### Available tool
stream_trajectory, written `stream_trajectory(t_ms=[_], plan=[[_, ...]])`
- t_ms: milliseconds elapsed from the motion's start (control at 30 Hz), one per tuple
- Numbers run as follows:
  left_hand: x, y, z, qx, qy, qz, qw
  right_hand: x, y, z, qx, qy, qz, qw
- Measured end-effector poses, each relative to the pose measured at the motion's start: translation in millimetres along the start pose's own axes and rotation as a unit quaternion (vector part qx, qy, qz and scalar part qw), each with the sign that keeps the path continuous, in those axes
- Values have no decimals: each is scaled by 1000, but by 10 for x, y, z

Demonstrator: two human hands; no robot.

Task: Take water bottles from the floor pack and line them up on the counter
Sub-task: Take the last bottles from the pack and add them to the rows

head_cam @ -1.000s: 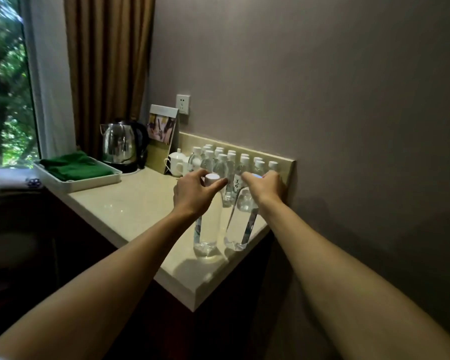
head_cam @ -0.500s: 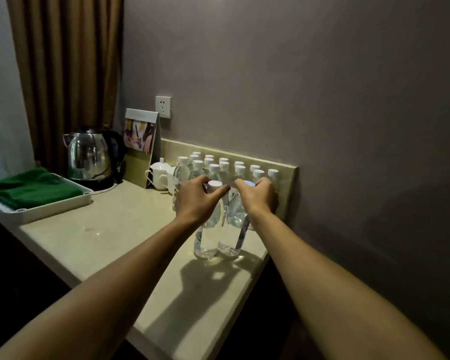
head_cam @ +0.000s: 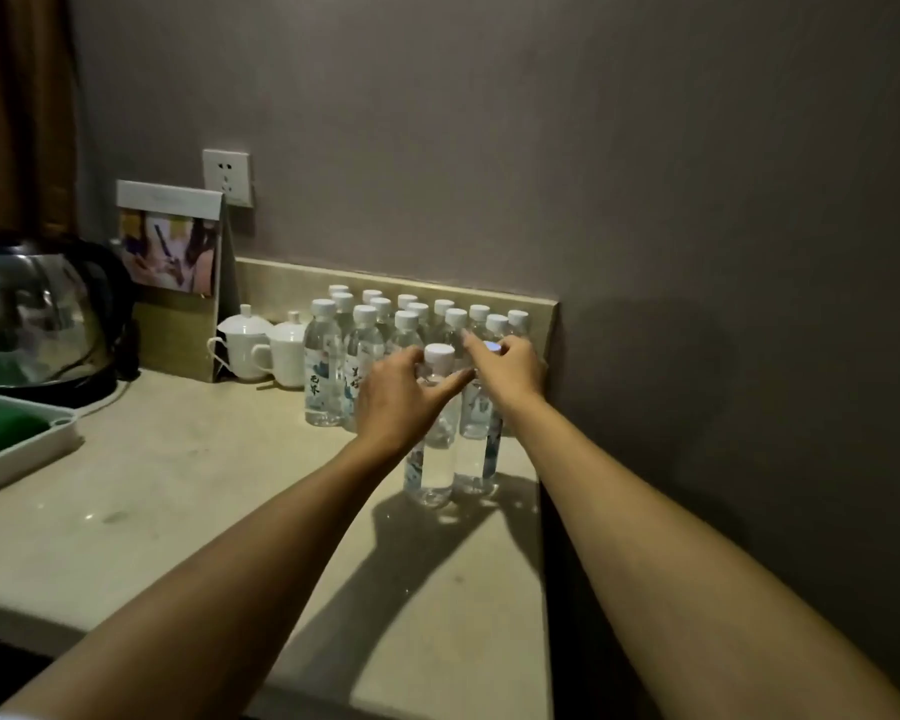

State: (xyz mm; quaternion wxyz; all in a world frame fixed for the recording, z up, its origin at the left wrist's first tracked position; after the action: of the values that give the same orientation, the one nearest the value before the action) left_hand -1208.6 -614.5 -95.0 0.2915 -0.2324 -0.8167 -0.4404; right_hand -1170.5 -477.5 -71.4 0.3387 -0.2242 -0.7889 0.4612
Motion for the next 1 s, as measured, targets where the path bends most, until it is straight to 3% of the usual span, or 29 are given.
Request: stream_trajectory(t_ms=[200,433,533,700,867,1000], plan=[[-110,-111,7,33,-65,36,997,-127,28,-71,-56,-17,13,998],[-197,-194,122,32,-132,63,989,-235,122,38,-54,26,-15,998],[-181,-200,160,34,-121,61,990,-243,125,31,-43,30,-23,998],[-205,-156,276,59,-89,76,991,-337,154,68,-91,100,5,991],[-257,-164,287,81,-84,72,991,-417,226,104,-211,72,-11,975],[-343,-155,324,60,-75,99,990,-442,351,58,-162,25,-19,986]])
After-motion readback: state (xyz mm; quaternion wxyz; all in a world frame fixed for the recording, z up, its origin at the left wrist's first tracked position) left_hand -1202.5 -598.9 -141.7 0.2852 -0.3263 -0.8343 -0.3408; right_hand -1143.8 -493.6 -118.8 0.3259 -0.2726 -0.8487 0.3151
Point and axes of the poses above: each hand's wrist, its own x-axis towards the middle knuckle, its own z-axis out of the palm, y = z × x, the point moved 3 cm from there along x, towards the middle knuckle, and after that the axes turned 3 degrees about y, right-handed, at the moved point
